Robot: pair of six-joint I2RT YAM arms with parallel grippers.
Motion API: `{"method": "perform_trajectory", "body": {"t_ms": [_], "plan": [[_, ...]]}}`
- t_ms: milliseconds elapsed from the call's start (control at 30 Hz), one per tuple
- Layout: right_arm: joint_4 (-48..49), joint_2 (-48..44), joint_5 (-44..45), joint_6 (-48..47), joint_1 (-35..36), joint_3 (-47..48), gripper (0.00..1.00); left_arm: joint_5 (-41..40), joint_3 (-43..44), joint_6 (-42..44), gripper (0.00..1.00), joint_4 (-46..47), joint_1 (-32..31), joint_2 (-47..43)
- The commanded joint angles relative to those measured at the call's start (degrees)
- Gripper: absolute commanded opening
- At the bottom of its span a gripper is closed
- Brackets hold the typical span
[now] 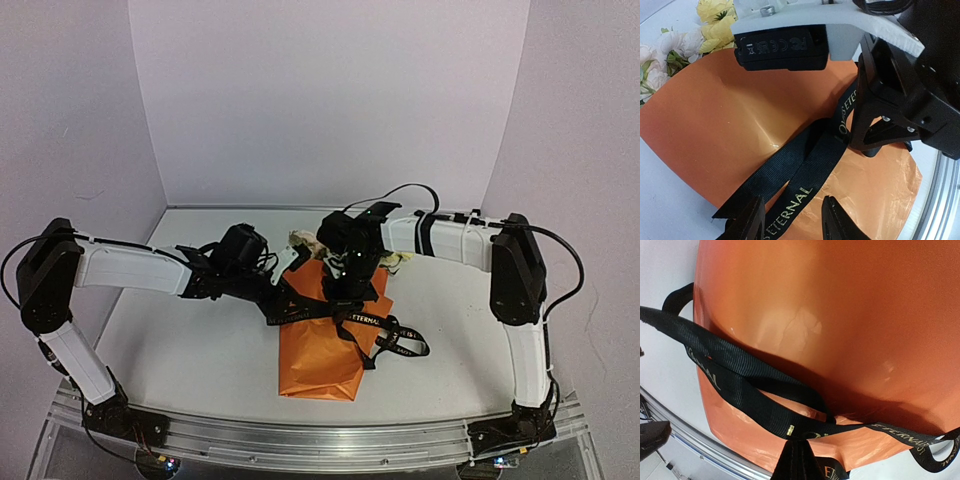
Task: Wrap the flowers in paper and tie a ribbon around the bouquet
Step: Cross the ribbon over the folded bouquet.
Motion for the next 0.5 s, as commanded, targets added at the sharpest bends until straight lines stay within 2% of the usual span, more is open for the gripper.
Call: {"method": "perform_trajectory", "body": {"t_ms": [0, 267, 467], "plan": [[-0.4, -3.1, 1.4, -0.7, 0.2, 0.7, 0.0, -1.7, 1.2, -6.3, 0.44, 1.0, 1.2, -2.8], [-0.1, -3.1, 1.4, -0.7, 0.3, 0.6, 0.0, 1.1, -4.1, -21.4, 0.57, 6.1, 7.1, -8.2], [0.5, -3.3, 1.6, -0.5, 0.3, 0.4, 0.0, 7.2, -4.1, -26.1, 0.61, 8.9, 7.6, -4.4]]}}
